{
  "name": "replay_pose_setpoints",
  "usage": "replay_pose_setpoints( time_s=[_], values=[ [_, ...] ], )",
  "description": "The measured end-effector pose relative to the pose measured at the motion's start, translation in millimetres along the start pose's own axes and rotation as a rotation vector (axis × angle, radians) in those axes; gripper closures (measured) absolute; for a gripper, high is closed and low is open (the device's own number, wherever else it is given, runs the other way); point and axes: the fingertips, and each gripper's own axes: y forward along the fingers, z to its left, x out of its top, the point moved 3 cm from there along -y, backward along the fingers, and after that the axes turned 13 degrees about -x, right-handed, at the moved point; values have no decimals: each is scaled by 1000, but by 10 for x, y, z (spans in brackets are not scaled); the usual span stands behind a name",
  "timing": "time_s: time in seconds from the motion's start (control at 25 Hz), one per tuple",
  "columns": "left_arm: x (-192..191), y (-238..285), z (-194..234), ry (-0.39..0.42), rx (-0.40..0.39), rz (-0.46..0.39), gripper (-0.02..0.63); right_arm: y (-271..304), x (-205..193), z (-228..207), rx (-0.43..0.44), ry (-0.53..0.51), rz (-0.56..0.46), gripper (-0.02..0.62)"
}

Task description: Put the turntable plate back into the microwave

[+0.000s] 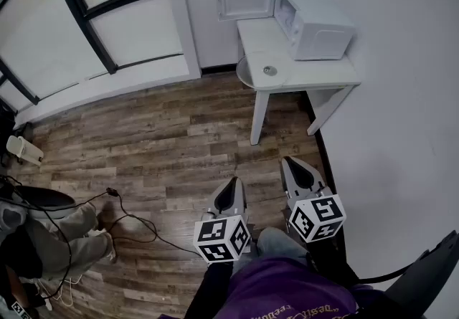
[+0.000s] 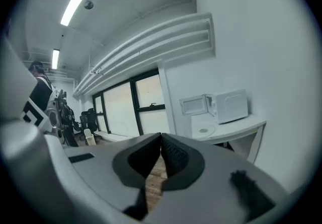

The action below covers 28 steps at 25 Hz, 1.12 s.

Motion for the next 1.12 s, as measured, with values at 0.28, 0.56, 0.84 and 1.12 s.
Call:
replay_pose_setpoints(
  time_s=[0.28,0.56,0.84,1.12],
  values=[
    [-121,92,286,-39,21,33,603,281,-177,44,8,3,48,586],
    [226,315,624,-44,76,-26,601,835,-20,46,51,-5,36,586],
    [566,820,878,-23,87,-36,602,1472,99,-69,78,-4,57,586],
    [804,1301,1151,-54,131,-36,603,2139,208,-203,104,-7,101,586]
  ],
)
